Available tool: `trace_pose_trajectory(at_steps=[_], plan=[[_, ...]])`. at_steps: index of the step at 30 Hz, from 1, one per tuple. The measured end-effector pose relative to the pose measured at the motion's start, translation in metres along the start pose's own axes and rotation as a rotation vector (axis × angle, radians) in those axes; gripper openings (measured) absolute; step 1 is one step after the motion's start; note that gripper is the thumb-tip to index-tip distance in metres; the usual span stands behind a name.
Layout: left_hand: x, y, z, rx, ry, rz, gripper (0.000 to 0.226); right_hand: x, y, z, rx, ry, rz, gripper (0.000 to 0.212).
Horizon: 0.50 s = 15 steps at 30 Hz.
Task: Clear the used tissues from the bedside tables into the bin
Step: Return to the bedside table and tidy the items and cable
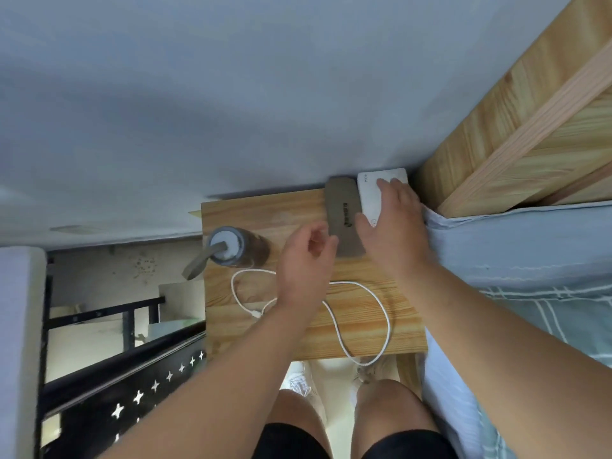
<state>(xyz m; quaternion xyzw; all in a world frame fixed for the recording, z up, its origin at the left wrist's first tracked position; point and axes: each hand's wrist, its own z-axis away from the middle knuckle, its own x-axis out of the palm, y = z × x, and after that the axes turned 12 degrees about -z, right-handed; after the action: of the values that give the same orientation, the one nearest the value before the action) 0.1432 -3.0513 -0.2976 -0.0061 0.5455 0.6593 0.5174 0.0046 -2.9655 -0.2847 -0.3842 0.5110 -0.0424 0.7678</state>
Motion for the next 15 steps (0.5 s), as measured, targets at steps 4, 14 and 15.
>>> trace_pose_trajectory(at_steps=[4,14,15], plan=[[-0.039,-0.051,0.055,-0.229,0.048,0.075,0.013,-0.003,-0.007,0.055,-0.153,-0.022,-0.076,0.03],[-0.097,-0.086,0.002,-0.2,0.11,0.117,0.124,0.033,0.032,0.194,0.129,-0.354,0.004,0.013],[-0.095,-0.086,-0.007,-0.177,0.103,0.083,0.114,0.035,0.033,0.197,0.139,-0.359,0.015,0.011]])
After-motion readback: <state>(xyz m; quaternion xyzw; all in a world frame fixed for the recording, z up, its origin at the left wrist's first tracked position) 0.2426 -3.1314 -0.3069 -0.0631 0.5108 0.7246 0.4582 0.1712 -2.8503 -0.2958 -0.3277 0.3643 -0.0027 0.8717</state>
